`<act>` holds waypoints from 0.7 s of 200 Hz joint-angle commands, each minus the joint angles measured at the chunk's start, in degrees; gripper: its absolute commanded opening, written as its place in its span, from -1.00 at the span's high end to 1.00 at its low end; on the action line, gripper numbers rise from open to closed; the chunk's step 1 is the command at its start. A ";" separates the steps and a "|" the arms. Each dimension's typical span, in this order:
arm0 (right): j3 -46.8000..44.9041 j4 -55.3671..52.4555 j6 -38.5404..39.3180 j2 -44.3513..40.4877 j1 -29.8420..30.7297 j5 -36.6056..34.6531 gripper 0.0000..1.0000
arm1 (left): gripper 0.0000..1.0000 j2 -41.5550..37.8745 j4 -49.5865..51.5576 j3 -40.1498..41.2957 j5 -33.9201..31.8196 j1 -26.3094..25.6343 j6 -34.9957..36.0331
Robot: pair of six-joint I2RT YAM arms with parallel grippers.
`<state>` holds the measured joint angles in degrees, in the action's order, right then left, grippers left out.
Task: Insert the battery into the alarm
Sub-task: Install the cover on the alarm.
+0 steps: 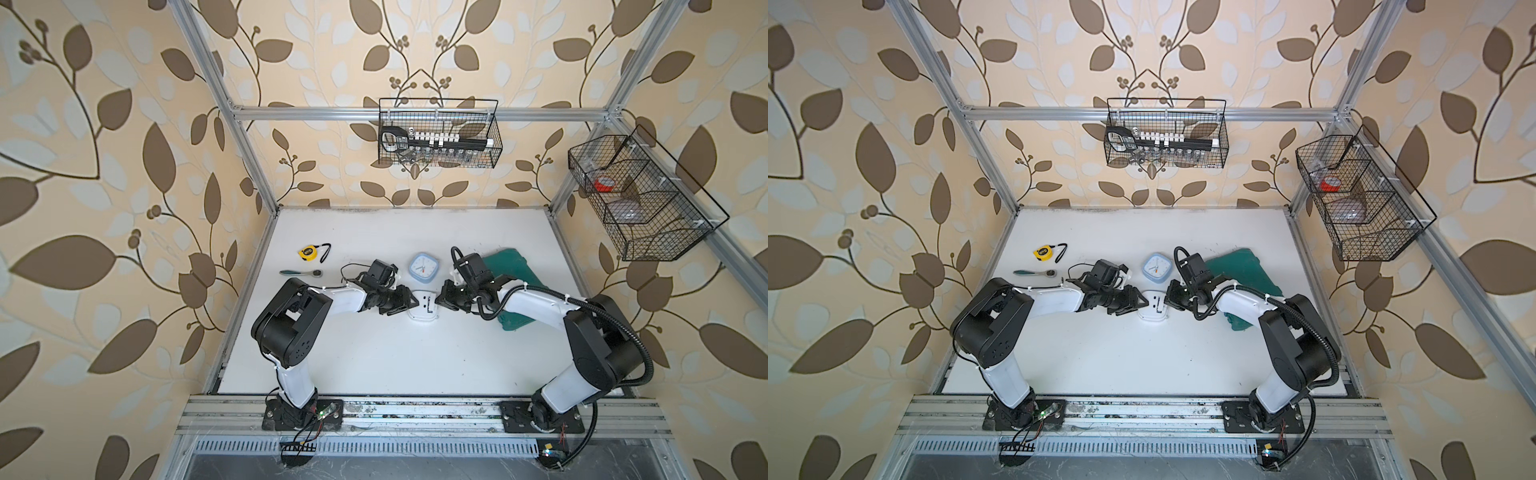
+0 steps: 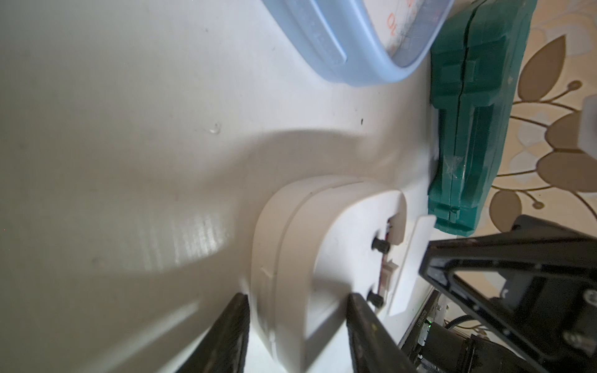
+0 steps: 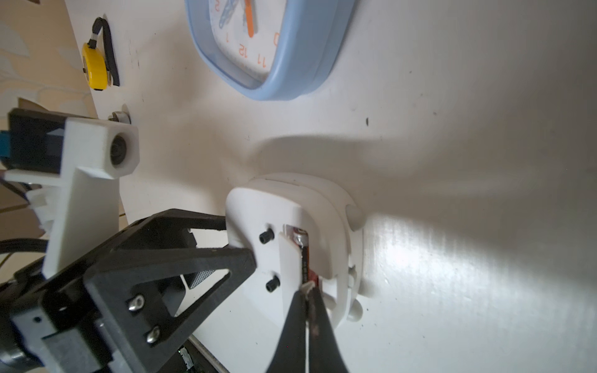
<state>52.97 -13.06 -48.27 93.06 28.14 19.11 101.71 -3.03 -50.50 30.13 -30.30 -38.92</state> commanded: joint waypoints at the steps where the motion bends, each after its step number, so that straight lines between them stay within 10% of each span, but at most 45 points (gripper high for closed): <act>1: 2.85 -3.24 2.42 1.83 0.56 1.07 1.00 | 0.01 1.82 6.16 0.96 -3.50 0.16 1.54; 140: 9.78 -13.79 6.00 5.48 1.98 -4.28 1.00 | 0.00 2.00 6.32 0.84 -3.59 0.18 1.56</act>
<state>60.90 -24.03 -43.18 97.76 29.69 16.75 101.71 -3.01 -50.50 30.13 -30.30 -38.92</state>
